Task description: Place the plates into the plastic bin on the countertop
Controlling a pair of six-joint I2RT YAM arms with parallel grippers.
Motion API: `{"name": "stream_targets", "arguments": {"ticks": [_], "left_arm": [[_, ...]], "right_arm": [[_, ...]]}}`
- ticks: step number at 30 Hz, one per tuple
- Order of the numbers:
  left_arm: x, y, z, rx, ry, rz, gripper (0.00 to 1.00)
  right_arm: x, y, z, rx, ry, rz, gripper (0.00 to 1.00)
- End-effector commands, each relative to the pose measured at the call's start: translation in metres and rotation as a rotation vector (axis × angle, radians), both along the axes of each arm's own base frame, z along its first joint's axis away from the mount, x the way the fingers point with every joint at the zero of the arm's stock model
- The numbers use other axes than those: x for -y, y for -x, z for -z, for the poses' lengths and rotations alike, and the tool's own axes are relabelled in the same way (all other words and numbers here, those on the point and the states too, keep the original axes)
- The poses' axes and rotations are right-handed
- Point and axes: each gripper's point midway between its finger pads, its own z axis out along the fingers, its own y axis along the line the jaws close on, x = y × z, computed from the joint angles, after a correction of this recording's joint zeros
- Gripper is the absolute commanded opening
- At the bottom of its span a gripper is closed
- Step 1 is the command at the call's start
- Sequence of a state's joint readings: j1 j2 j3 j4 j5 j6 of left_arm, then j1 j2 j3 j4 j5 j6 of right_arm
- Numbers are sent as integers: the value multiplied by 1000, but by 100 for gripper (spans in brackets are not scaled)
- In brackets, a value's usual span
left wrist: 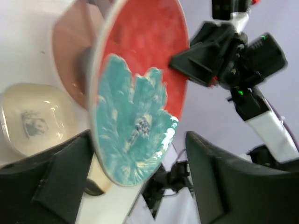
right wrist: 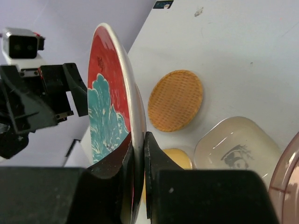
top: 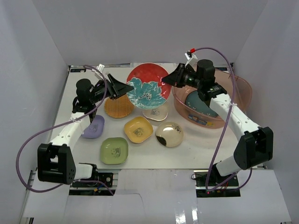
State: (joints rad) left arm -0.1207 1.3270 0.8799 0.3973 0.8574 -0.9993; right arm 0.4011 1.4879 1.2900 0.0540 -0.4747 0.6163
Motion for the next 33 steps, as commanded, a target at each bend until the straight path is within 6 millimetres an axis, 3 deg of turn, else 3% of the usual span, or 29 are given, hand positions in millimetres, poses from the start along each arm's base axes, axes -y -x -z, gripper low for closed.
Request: {"name": "stream_targets", "arguments": {"ticks": [1, 2, 3, 4, 5, 6, 8, 11, 15, 19, 22, 29, 33], "left_arm": [[15, 39, -26, 151, -92, 107, 92], [17, 38, -22, 151, -140, 74, 96], [28, 48, -8, 142, -230, 107, 98], [32, 54, -2, 143, -275, 109, 98], [34, 59, 4, 143, -309, 107, 98], [39, 72, 13, 156, -361, 112, 98], [42, 85, 24, 164, -409, 123, 98], [38, 100, 53, 154, -519, 93, 98], [34, 104, 73, 151, -606, 61, 98], [32, 104, 75, 186, -657, 22, 98], [28, 102, 72, 210, -679, -16, 98], [26, 100, 76, 204, -696, -33, 98], [26, 97, 77, 203, -695, -41, 98]], "right_arm": [[49, -8, -70, 141, -138, 98, 8], [59, -7, -72, 138, -152, 110, 8], [72, -9, -78, 146, -163, 136, 8], [101, -12, -88, 167, -175, 200, 8], [115, -11, -90, 163, -182, 224, 8], [142, -16, -83, 149, -181, 284, 8], [169, -12, -84, 156, -176, 339, 8], [224, -21, -57, 105, -91, 503, 8], [266, -23, -14, 35, -23, 663, 8], [295, -31, 7, 22, 62, 789, 8], [303, -32, 32, -44, 111, 809, 8], [302, -29, 94, -171, 129, 804, 8], [297, -37, 109, -170, 86, 779, 8]]}}
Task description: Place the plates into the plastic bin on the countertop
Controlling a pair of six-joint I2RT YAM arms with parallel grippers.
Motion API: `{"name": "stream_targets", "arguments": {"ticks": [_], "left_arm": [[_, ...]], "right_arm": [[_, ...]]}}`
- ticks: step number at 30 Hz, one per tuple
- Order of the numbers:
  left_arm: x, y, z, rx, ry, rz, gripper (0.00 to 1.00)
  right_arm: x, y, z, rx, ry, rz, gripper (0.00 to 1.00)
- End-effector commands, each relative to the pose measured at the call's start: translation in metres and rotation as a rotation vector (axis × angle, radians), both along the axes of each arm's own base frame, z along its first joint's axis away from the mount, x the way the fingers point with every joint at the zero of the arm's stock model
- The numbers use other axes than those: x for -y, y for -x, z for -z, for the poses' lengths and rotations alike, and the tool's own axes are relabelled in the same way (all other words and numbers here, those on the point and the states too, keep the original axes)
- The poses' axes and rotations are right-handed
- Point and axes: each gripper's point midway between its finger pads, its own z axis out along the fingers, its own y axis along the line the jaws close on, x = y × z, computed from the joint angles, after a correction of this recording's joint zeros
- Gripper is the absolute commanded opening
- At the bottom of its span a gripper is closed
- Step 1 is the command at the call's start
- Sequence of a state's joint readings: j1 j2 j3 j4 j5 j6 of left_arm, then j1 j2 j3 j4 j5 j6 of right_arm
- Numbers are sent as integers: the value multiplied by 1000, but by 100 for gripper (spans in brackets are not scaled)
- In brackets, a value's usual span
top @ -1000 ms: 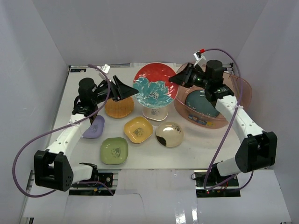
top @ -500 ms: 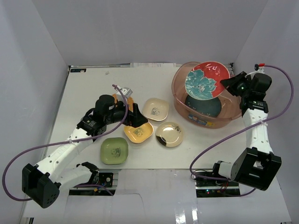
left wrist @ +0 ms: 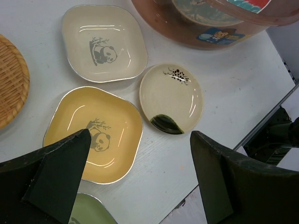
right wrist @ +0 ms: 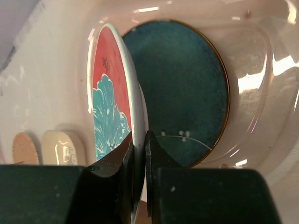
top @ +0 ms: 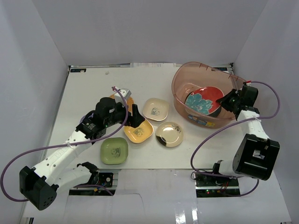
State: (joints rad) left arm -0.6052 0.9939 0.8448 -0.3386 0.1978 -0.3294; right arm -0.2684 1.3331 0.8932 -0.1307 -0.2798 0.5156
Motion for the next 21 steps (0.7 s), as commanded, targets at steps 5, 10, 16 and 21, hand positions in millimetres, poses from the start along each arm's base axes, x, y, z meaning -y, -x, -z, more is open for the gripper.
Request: {"name": "stream_targets", "arguments": {"ticks": [5, 10, 16, 21], "left_arm": [[-6, -10, 2, 29, -23, -52, 98], [-4, -14, 6, 6, -26, -62, 98], [-1, -29, 2, -20, -38, -104, 98], [24, -54, -2, -100, 11, -95, 95]], "right_arm": [[-14, -33, -26, 228, -94, -58, 8], [-13, -37, -10, 210, -103, -58, 8], [-3, -29, 16, 145, -51, -10, 39], [8, -24, 24, 109, 25, 20, 73]]}}
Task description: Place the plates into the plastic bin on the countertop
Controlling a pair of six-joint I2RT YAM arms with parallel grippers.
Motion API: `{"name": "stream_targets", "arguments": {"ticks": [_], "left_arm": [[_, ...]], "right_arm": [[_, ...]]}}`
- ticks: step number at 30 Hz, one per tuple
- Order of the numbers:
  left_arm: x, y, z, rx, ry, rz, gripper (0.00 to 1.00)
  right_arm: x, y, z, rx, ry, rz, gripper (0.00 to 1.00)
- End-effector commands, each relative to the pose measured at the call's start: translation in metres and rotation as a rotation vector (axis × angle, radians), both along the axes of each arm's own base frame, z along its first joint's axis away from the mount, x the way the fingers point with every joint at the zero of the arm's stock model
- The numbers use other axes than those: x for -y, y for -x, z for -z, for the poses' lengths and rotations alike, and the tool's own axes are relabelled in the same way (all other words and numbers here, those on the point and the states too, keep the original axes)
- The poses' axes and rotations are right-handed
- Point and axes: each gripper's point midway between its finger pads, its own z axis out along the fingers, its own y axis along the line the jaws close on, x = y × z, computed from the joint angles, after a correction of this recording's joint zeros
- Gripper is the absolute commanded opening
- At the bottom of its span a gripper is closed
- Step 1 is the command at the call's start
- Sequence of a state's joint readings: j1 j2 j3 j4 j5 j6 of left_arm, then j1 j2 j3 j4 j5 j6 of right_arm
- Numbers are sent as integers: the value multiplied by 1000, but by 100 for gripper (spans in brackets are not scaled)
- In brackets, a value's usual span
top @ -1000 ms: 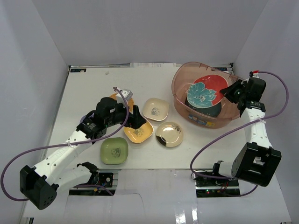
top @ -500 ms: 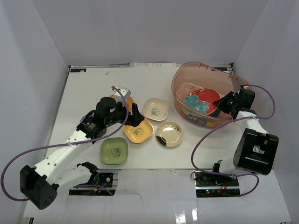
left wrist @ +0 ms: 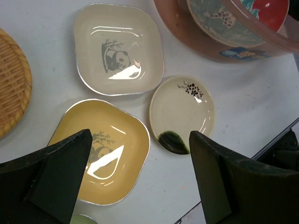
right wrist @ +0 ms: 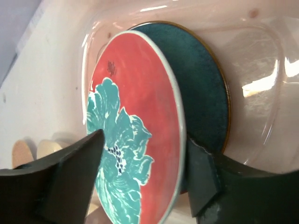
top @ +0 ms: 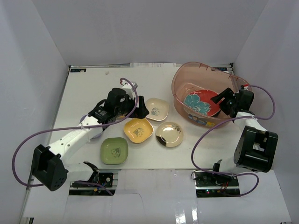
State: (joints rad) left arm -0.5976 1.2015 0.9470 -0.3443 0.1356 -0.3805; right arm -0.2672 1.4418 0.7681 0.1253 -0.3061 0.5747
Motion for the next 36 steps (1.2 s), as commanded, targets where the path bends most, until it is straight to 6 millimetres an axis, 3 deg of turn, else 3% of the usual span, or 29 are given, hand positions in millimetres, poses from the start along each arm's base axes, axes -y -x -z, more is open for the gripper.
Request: {"name": "stream_targets", "arguments": {"ticks": [1, 3, 6, 8, 14, 15, 19, 22, 23, 24, 26, 27, 29, 36], "left_arm": [[14, -21, -17, -13, 55, -18, 95], [16, -34, -10, -44, 51, -39, 95], [4, -51, -5, -79, 65, -77, 95], [-16, -66, -2, -94, 59, -136, 95], [-105, -98, 14, -123, 27, -387, 93], [-128, -103, 21, -128, 6, -459, 92], [-180, -114, 43, -152, -44, -659, 92], [-206, -120, 57, -190, -37, -721, 91], [-209, -121, 58, -197, -25, -726, 90], [-225, -125, 58, -199, -11, -765, 89], [-225, -130, 62, -216, 5, -751, 88], [-225, -131, 65, -227, 4, -744, 88], [-221, -137, 71, -248, 2, -718, 87], [-224, -147, 95, -319, -25, -707, 85]], "right_arm": [[14, -9, -18, 80, 97, 18, 77], [19, -7, -16, 52, 136, 36, 89], [24, -7, -21, 51, 189, 41, 97], [23, -8, -28, 58, 220, 41, 98], [15, -16, -60, 85, 323, 40, 93], [17, -20, -70, 105, 348, 57, 93], [5, -18, -80, 122, 386, 47, 100], [-12, -20, -89, 157, 368, -14, 83], [-17, -20, -92, 165, 368, -26, 76], [-35, -19, -94, 185, 351, -89, 61], [-44, -18, -96, 193, 360, -110, 62], [-46, -17, -92, 177, 356, -116, 69], [-43, -13, -84, 153, 363, -106, 73], [-32, -1, -53, 85, 394, -67, 74]]}}
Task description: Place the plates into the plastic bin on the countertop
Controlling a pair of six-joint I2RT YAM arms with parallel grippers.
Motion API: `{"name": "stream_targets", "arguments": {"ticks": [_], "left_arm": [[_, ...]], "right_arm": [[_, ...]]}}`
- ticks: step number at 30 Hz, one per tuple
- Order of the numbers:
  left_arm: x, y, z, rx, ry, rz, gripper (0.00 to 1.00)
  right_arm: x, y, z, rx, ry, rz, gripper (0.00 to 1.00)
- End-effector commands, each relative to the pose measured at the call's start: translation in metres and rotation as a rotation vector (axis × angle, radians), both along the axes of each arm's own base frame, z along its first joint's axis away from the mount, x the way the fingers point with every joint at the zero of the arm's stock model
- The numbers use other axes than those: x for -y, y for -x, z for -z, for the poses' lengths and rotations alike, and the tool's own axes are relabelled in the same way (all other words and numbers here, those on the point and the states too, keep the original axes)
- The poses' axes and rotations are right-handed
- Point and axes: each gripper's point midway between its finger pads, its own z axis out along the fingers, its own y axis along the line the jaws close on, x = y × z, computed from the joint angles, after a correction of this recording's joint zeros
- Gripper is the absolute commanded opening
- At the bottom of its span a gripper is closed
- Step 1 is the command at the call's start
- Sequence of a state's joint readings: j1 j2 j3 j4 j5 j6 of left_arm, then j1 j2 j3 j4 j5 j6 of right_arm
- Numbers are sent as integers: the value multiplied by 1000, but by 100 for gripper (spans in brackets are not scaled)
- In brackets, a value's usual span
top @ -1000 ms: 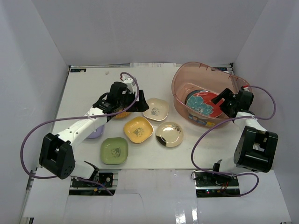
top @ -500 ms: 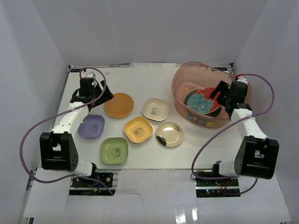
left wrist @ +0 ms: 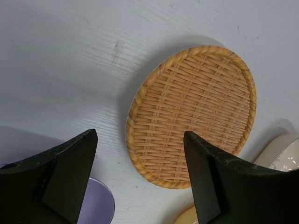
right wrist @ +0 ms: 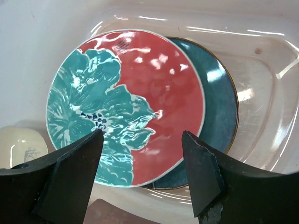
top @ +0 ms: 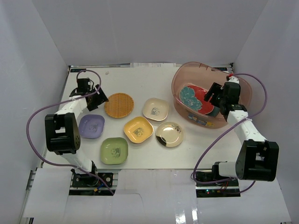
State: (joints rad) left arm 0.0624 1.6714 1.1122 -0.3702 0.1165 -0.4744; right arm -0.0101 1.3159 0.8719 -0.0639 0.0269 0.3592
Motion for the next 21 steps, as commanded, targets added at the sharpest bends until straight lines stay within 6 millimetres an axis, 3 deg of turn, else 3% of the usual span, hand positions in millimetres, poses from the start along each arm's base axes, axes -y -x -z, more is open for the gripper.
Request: {"name": "stream_targets", "arguments": {"ticks": [1, 6, 10, 17, 21], "left_arm": [[1, -14, -13, 30, 1, 24, 84], [5, -19, -2, 3, 18, 46, 82], [14, -25, 9, -22, 59, 93, 80], [24, -29, 29, -70, 117, 141, 72], [28, -32, 39, -88, 160, 141, 48]], "right_arm": [[6, -2, -8, 51, 27, 20, 74], [16, 2, 0, 33, 37, 53, 74], [7, 0, -20, 83, 8, 8, 78], [-40, 7, -76, 232, -95, -200, 86], [-80, 20, -85, 269, -153, -312, 85]]}}
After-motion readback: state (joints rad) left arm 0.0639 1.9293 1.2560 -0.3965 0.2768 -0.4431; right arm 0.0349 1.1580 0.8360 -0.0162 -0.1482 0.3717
